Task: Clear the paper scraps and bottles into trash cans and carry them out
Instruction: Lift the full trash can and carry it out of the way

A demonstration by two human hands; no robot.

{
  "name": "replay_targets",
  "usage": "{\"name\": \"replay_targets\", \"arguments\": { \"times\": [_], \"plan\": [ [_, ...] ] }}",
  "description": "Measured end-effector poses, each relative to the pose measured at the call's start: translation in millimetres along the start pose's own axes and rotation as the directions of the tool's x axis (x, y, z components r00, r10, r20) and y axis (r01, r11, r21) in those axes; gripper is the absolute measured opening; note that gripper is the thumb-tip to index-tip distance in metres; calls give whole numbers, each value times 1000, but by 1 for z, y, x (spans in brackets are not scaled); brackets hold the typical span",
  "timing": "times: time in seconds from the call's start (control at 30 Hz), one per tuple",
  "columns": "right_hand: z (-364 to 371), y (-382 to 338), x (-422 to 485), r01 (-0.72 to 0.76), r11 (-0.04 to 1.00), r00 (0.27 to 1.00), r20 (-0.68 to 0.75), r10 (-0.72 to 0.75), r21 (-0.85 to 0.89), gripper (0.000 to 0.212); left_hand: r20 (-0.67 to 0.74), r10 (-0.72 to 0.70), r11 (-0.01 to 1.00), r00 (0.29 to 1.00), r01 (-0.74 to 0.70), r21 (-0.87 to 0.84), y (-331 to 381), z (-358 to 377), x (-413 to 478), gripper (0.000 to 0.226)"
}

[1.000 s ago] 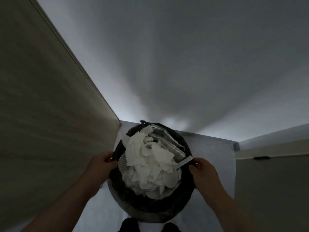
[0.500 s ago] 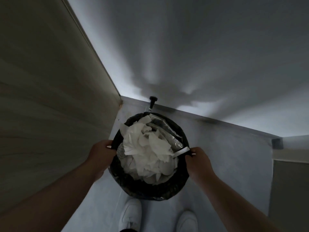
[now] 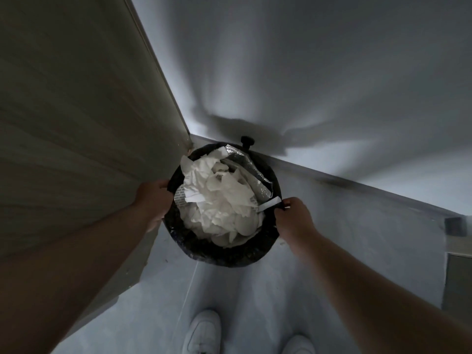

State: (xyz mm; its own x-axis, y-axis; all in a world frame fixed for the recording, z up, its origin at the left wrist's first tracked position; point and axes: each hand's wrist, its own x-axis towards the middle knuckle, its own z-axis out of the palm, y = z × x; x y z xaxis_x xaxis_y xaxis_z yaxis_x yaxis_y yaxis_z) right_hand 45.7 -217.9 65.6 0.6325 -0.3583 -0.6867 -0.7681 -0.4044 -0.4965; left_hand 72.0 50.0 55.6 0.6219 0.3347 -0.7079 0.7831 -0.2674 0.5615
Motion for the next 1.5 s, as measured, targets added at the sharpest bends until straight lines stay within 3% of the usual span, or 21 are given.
{"name": "replay_targets", "arguments": {
  "times": [0.17,0.53,0.7,0.77,0.87,0.97,1.07,1.2,1.37,1.5],
  "plan": [
    [12,-8,18,8,1000,1000,-18,-8,-9,6,0,-14,1000,1000,14,-7,1,2,19,41],
    [20,0,36,-64,998,995,82,64,-3,19,58,-39,998,998,36,60,6,7,37,40],
    [19,-2,32,-83,996,994,71,84,-8,19,18,30,991,999,-33,130,7,9,25,30],
    [15,-7,23,-88,996,992,92,89,-15,26,3,110,965,994,-107,238,13,8,11,31],
    [-9,-22,-7,-18,998,996,89,24,-68,57,23,240,920,970,-235,314,39,3,-29,58],
    [-45,-43,-48,150,984,986,90,-142,-93,68,24,380,898,925,-375,230,72,-10,-81,53],
    [-84,-68,-99,253,965,962,120,-244,-67,68,13,454,885,891,-452,112,102,-30,-142,58],
    [-136,-106,-170,272,961,953,129,-275,43,61,6,447,894,894,-447,-10,140,-56,-230,55],
    [-212,-152,-278,327,920,925,125,-359,217,48,-109,489,868,866,-495,-43,188,-100,-338,41],
    [-266,-174,-366,356,901,905,148,-399,248,41,-111,506,857,856,-513,-45,223,-135,-431,42]
  ]
}}
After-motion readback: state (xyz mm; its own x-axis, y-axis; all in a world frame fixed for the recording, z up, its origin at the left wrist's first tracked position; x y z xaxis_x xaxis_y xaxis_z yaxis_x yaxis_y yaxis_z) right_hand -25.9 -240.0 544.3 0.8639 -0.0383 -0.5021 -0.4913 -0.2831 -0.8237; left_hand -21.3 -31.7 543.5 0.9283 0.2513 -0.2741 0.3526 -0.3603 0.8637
